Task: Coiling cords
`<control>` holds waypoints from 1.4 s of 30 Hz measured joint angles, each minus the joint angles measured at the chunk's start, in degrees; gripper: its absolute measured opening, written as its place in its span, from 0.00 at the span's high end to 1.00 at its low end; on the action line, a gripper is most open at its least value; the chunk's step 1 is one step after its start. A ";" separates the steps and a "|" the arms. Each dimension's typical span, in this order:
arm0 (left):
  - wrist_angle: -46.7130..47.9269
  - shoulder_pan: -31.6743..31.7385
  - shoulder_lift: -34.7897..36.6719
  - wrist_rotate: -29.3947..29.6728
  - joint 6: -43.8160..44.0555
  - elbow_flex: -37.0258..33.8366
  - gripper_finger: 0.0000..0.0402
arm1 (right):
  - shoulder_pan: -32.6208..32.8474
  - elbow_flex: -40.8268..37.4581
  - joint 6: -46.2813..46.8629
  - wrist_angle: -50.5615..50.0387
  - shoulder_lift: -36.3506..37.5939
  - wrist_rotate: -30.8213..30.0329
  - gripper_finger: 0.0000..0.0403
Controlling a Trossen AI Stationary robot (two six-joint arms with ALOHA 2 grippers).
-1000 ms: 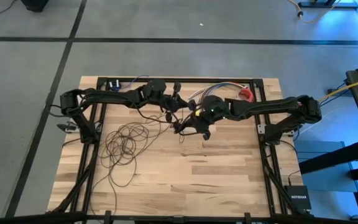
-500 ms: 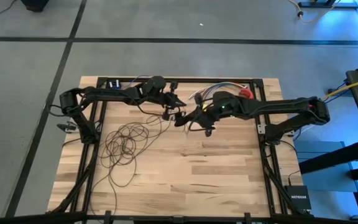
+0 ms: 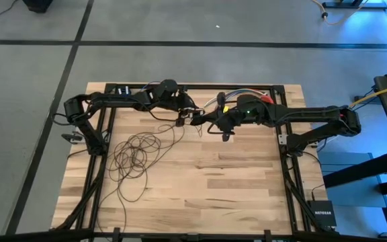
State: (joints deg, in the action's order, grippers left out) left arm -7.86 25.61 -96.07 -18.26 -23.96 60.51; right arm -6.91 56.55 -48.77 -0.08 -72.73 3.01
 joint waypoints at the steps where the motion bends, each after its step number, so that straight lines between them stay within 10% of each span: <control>1: 0.37 0.00 0.07 0.47 -0.18 0.00 0.79 | -0.02 0.00 0.27 -0.01 0.00 -0.04 0.98; 9: 1.84 -0.03 6.91 3.68 -5.98 -0.04 0.60 | 0.15 0.00 0.44 -0.03 -0.01 -0.06 0.98; 21: -1.47 -2.17 8.45 3.70 -8.00 -0.02 0.63 | 0.15 0.00 1.81 0.39 -0.07 -0.07 0.98; 42: -5.29 -5.31 8.43 0.94 -8.29 -0.02 0.98 | 0.15 0.00 2.03 0.67 -0.09 -0.07 0.98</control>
State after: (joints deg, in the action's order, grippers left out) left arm -13.15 20.30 -87.64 -17.32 -32.26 60.49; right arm -6.76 56.55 -46.74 0.59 -72.82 2.94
